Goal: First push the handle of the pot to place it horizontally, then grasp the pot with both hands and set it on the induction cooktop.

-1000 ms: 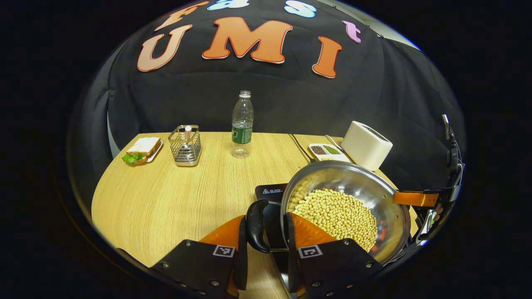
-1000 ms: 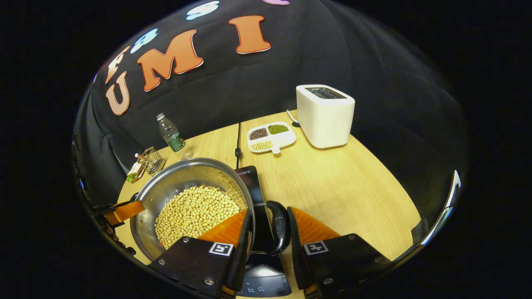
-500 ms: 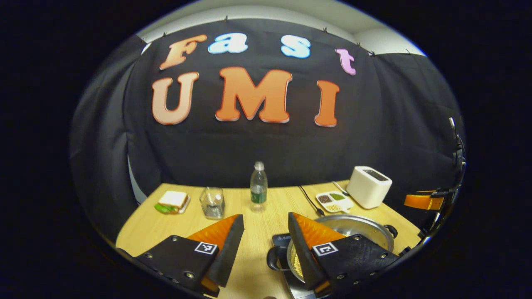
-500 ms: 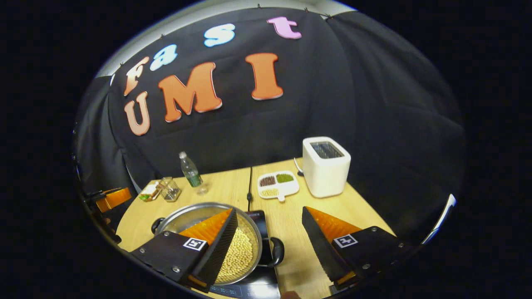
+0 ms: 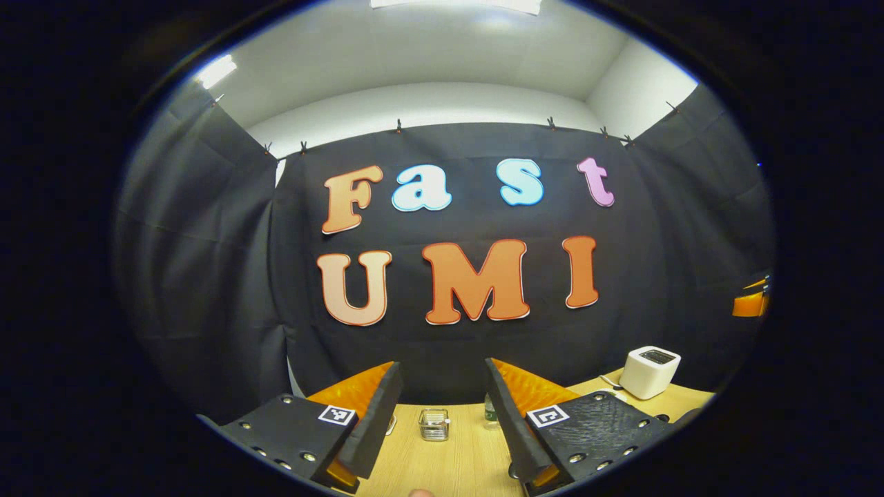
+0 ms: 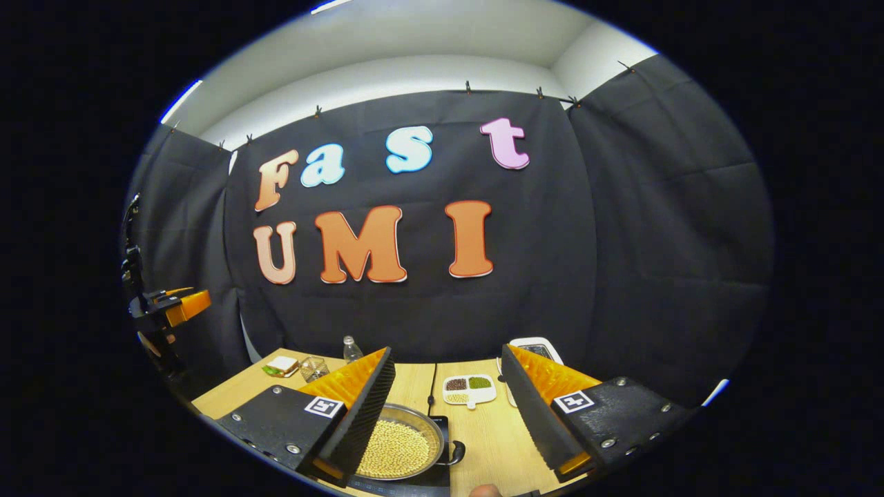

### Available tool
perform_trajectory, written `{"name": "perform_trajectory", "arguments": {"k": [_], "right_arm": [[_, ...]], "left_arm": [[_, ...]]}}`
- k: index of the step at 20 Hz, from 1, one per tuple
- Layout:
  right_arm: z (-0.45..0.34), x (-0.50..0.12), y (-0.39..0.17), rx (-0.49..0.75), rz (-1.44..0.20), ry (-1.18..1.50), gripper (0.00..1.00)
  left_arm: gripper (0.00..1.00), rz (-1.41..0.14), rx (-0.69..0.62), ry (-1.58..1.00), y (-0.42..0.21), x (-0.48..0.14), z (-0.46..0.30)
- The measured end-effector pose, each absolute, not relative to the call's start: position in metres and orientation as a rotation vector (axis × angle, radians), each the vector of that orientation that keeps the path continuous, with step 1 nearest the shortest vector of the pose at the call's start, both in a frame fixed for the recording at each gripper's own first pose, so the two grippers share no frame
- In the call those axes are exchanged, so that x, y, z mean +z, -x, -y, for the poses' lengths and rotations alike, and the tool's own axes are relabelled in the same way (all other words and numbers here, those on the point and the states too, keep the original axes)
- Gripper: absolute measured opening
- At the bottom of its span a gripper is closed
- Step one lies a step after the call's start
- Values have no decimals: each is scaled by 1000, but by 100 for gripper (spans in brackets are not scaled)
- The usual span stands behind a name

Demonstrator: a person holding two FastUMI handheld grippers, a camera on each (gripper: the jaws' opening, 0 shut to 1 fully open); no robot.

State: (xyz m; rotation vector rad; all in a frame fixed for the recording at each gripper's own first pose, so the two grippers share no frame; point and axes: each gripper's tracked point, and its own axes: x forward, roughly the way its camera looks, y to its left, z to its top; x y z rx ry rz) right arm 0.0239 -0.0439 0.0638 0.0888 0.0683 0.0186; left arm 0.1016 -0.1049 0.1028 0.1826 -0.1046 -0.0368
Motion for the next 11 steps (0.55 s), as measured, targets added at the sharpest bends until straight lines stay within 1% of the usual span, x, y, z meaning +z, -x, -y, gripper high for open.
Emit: {"name": "perform_trajectory", "arguments": {"k": [1, 4, 5, 7, 8, 11], "right_arm": [[44, 72, -18, 25, -48, -94, 95], [50, 85, -4, 9, 8, -77, 95], [52, 90, 0, 1, 25, -62, 100], [53, 94, 5, -8, 46, -38, 100], [51, 95, 8, -5, 48, -37, 95], [46, 90, 11, 16, 30, -47, 95]], "left_arm": [[75, 110, -36, -159, -92, 108, 101], [75, 149, -15, -167, -75, 123, 87], [75, 148, -32, -165, -70, 122, 91], [75, 141, -25, -182, -67, 124, 90], [75, 137, -22, -192, -66, 123, 90], [75, 123, -42, -179, -63, 118, 98]]}}
